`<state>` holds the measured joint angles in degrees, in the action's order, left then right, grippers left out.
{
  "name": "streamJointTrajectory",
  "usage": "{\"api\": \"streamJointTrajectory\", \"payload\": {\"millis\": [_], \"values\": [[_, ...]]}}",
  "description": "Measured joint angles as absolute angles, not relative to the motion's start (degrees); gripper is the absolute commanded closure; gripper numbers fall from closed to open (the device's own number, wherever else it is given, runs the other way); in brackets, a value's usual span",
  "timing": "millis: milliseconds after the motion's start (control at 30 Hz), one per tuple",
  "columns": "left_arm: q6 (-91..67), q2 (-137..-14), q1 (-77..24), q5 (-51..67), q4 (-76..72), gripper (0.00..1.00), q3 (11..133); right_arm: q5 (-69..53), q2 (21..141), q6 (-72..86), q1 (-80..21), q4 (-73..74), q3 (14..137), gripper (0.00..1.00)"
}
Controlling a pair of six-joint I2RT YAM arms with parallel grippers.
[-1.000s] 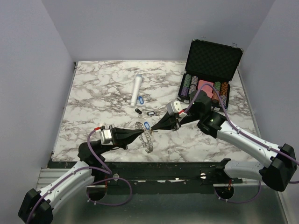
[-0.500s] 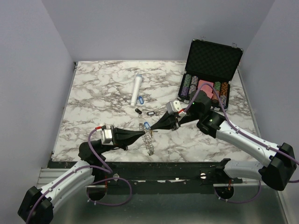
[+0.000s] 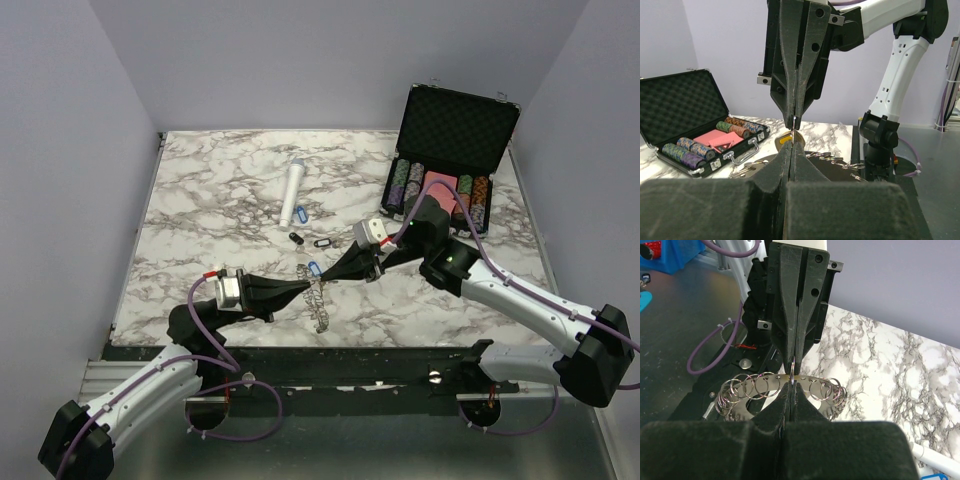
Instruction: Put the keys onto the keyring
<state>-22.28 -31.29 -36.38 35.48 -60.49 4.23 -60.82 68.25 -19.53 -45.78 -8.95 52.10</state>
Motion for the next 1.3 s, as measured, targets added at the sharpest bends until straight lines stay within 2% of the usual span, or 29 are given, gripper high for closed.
{"api": "streamJointTrajectory", "payload": {"millis": [1300], "values": [[-19.5,-28.3,-36.4,35.1,-56.1,1.00,4.3,-58.1,68.8,-17.4,-46.5,-9.4,52.1,1.00]]}}
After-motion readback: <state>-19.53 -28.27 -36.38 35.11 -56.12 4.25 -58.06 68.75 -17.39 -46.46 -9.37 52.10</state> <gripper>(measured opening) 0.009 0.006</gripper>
